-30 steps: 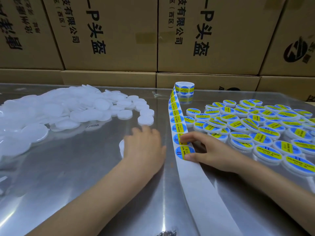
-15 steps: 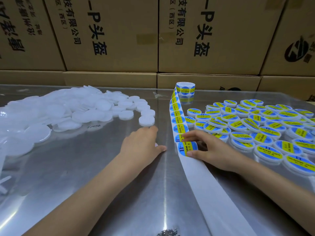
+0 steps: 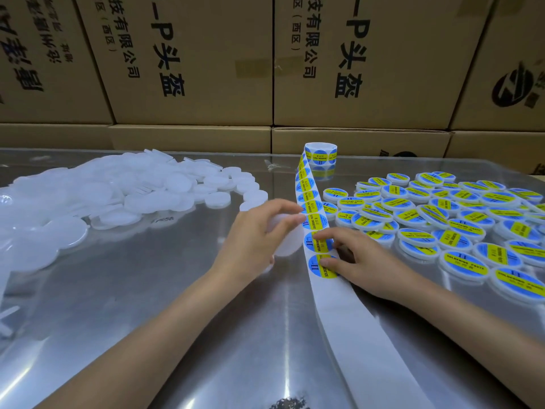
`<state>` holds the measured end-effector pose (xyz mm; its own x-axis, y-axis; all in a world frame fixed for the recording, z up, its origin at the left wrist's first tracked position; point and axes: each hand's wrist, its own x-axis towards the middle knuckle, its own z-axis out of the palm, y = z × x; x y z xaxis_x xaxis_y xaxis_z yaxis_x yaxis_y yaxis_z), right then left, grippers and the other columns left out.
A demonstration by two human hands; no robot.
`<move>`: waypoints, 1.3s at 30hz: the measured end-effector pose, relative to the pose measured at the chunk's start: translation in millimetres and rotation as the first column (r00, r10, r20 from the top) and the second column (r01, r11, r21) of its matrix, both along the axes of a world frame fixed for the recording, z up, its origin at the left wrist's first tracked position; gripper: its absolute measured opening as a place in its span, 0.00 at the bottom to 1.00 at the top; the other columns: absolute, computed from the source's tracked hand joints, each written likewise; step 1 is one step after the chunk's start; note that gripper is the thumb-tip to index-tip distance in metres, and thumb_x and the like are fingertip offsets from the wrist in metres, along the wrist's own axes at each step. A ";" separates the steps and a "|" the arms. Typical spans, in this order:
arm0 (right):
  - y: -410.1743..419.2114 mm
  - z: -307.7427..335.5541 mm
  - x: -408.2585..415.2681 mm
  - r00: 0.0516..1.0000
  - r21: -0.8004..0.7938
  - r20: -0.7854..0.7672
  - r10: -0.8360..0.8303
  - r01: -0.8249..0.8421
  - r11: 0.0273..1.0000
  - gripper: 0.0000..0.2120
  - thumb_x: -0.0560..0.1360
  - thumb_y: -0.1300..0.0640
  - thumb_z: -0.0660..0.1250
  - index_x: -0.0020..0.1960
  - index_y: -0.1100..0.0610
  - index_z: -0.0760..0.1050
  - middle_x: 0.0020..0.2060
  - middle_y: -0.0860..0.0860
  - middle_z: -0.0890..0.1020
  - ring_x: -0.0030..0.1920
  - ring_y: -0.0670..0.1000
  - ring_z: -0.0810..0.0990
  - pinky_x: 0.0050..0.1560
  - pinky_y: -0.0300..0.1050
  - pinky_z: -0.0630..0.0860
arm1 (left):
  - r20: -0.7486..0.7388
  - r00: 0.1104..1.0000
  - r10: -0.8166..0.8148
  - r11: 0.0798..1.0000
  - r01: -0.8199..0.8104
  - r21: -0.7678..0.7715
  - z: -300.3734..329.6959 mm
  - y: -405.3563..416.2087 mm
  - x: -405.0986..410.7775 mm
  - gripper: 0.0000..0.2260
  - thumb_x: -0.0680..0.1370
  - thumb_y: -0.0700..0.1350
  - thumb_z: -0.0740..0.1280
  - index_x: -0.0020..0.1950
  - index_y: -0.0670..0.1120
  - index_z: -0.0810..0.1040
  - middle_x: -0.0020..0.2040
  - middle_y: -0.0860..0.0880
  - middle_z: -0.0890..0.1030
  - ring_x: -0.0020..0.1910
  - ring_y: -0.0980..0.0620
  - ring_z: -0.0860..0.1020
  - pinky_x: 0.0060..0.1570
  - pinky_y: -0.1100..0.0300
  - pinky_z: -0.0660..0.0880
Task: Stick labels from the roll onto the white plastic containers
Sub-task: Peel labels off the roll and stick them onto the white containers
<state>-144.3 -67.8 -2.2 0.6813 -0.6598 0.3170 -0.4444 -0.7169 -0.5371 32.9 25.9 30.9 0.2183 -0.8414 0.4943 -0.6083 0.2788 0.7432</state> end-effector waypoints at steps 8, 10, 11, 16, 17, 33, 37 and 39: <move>2.2 1.6 1.7 0.997 0.034 0.070 0.015 -0.017 0.999 0.13 0.74 0.58 0.70 0.56 0.49 0.75 0.48 0.41 0.81 0.34 0.27 0.69 0.39 0.26 0.64 | 0.315 0.948 0.043 0.982 -0.099 0.164 -15.5 -5.6 0.8 0.10 0.78 0.57 0.62 0.51 0.56 0.80 0.47 0.58 0.82 0.49 0.54 0.77 0.50 0.52 0.74; 4.0 3.2 1.8 0.998 -0.002 0.067 0.001 -0.001 1.000 0.10 0.74 0.58 0.70 0.50 0.46 0.74 0.42 0.37 0.78 0.35 0.27 0.70 0.38 0.25 0.65 | 0.394 0.918 0.040 0.978 -0.118 0.174 -18.2 -6.8 2.1 0.11 0.78 0.57 0.60 0.53 0.56 0.79 0.48 0.58 0.81 0.50 0.55 0.75 0.51 0.53 0.73; 5.0 4.0 1.7 0.998 -0.014 0.069 -0.006 0.007 1.000 0.10 0.73 0.58 0.70 0.48 0.45 0.74 0.39 0.36 0.77 0.35 0.28 0.70 0.38 0.25 0.65 | 0.421 0.907 0.024 0.977 -0.110 0.183 -19.6 -7.1 2.5 0.11 0.79 0.56 0.60 0.54 0.55 0.79 0.49 0.58 0.80 0.51 0.55 0.74 0.53 0.54 0.72; 7.4 4.7 1.3 0.997 -0.064 0.077 -0.019 0.024 0.998 0.07 0.73 0.59 0.71 0.49 0.50 0.77 0.31 0.30 0.76 0.35 0.31 0.72 0.36 0.27 0.66 | 0.524 0.847 -0.093 0.976 -0.028 0.218 -21.3 -7.6 -0.5 0.16 0.78 0.58 0.59 0.61 0.53 0.78 0.52 0.55 0.79 0.52 0.52 0.72 0.55 0.55 0.69; 7.6 4.8 1.3 0.998 -0.078 0.064 -0.021 0.026 0.997 0.07 0.73 0.58 0.71 0.49 0.51 0.78 0.31 0.28 0.75 0.34 0.32 0.72 0.36 0.27 0.66 | 0.555 0.825 -0.108 0.972 -0.029 0.233 -20.9 -7.8 -1.3 0.18 0.78 0.60 0.59 0.60 0.53 0.78 0.50 0.55 0.78 0.51 0.52 0.72 0.54 0.54 0.69; 13.9 8.8 1.2 0.993 -0.200 -0.026 -0.116 0.108 0.974 0.07 0.73 0.51 0.69 0.51 0.44 0.79 0.25 0.45 0.68 0.31 0.41 0.69 0.33 0.33 0.62 | 0.591 0.769 -0.244 0.910 -0.029 0.413 -15.0 -0.1 -4.7 0.36 0.67 0.73 0.53 0.69 0.57 0.70 0.65 0.60 0.70 0.62 0.58 0.66 0.65 0.59 0.63; 17.1 9.9 1.6 0.989 -0.208 -0.031 -0.143 0.134 0.969 0.05 0.73 0.45 0.67 0.47 0.44 0.78 0.24 0.46 0.70 0.30 0.42 0.70 0.32 0.33 0.63 | 0.630 0.730 -0.265 0.904 -0.039 0.425 -15.1 1.0 -4.2 0.39 0.65 0.74 0.53 0.72 0.57 0.66 0.67 0.58 0.67 0.65 0.57 0.65 0.67 0.58 0.61; 20.5 12.3 2.9 0.989 -0.191 0.017 -0.146 0.146 0.971 0.12 0.73 0.39 0.62 0.42 0.46 0.77 0.27 0.48 0.76 0.33 0.44 0.74 0.37 0.39 0.69 | 0.627 0.729 -0.275 0.902 -0.031 0.431 -14.7 1.5 -4.0 0.39 0.65 0.74 0.54 0.72 0.57 0.66 0.68 0.58 0.67 0.65 0.56 0.64 0.67 0.59 0.61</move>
